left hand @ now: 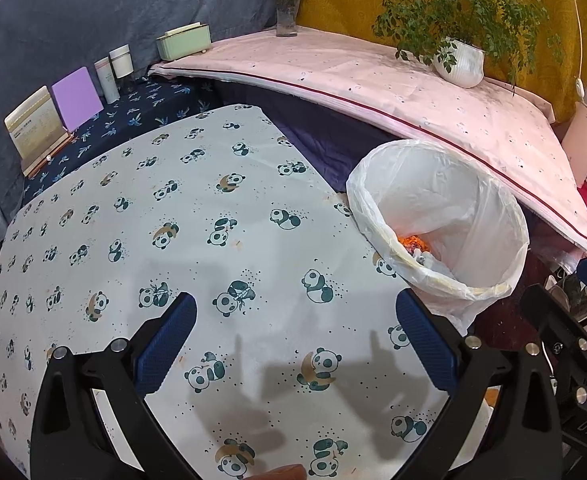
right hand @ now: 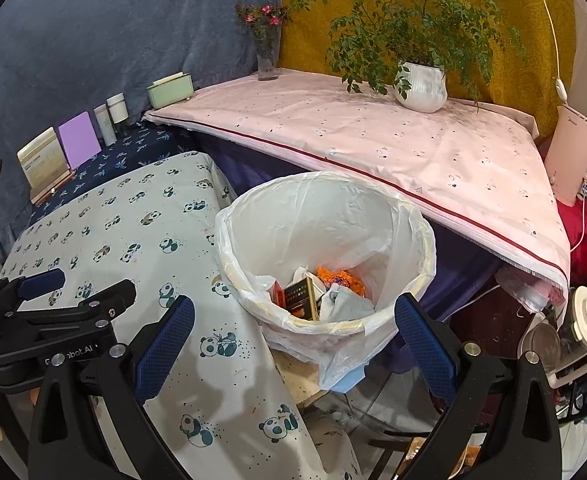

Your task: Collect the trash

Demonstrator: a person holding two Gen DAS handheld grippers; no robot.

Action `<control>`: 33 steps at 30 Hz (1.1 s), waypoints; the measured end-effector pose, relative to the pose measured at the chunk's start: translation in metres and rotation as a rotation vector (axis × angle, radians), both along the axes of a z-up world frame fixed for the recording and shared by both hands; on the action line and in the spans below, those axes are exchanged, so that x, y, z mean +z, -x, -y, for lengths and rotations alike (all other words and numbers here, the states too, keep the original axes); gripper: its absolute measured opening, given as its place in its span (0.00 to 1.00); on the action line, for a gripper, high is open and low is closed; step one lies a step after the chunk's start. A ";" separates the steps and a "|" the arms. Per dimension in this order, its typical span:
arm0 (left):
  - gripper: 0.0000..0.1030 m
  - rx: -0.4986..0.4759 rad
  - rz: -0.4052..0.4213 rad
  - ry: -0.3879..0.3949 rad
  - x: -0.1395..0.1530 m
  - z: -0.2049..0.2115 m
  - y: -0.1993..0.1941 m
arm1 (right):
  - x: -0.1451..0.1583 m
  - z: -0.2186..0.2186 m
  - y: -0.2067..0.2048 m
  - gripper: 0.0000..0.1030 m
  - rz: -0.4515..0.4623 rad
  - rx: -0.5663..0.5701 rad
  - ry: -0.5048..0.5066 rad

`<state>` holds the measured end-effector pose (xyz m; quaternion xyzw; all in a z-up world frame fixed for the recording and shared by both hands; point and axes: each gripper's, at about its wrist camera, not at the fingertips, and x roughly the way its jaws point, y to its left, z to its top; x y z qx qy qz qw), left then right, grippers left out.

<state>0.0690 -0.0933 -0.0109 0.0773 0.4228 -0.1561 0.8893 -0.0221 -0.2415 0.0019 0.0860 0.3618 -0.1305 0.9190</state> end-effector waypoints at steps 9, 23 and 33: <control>0.93 -0.001 0.007 -0.011 0.000 0.002 0.001 | -0.001 0.002 0.000 0.94 -0.002 -0.004 -0.003; 0.93 -0.003 0.009 -0.013 -0.004 0.007 0.004 | -0.005 0.002 -0.001 0.94 -0.008 -0.008 -0.010; 0.93 -0.002 0.008 -0.019 -0.005 0.008 0.006 | -0.006 0.001 -0.002 0.94 -0.009 -0.007 -0.010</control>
